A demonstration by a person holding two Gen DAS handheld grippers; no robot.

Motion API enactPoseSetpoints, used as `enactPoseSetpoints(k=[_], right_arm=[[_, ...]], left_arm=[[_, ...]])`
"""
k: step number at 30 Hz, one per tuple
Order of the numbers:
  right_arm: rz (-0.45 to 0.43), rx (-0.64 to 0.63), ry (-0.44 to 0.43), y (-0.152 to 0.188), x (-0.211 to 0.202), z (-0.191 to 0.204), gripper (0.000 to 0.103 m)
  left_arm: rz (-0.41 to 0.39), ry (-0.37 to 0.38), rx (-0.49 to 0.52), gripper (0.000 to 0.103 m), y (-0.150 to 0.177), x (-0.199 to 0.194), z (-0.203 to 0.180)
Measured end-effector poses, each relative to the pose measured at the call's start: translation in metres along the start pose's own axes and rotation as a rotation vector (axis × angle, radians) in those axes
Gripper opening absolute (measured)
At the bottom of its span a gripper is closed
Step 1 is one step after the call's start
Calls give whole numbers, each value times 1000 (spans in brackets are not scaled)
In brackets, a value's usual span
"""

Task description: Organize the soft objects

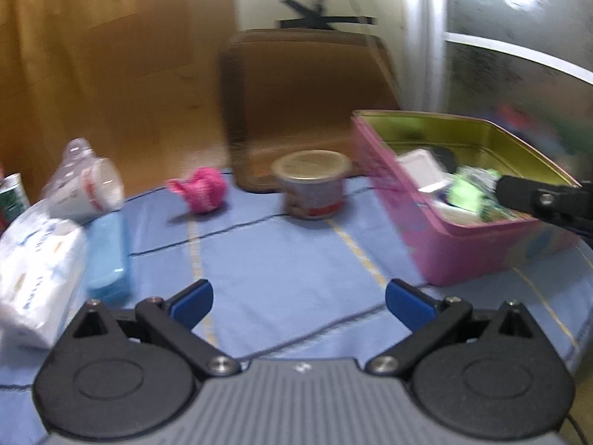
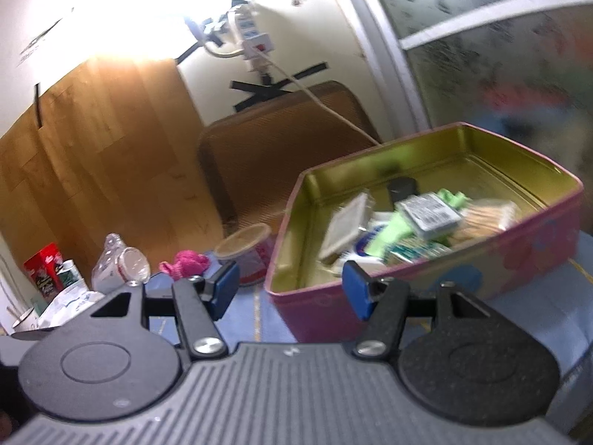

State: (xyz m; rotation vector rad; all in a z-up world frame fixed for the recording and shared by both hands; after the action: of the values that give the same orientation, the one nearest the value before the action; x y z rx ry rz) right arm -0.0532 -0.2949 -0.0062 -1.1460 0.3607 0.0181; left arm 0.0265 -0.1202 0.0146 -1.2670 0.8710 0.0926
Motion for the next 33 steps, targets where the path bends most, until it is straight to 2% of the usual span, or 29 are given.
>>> enactPoseSetpoints(k=[7,15,24,33], right_arm=[[21,-101,-84,2,18,43,65],[86,-223,-168,16,50,95,65],[182,-339,-210,32,88,136,65],[233,-384,-195,42,122,152,65]], left_arm=[[-7,-149,-91,103,8,3,57],[13,-273,-188,103,25,7,116],[41,-306,-286,103,42,14,159],[62,-283,-337,103,50,28,177]])
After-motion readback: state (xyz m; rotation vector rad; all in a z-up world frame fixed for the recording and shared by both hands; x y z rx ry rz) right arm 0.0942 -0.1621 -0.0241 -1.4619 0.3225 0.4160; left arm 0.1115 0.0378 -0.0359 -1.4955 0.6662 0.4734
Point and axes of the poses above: each gripper's, at about its wrist camera, not at the fingertips, and x roughly the way its jaws point, z to its left, y to its underside, the point moved 1 cm from there along x, roughly the way its jaws point, and after that the axes turned 2 degrees about y, right-handed, at the moved point
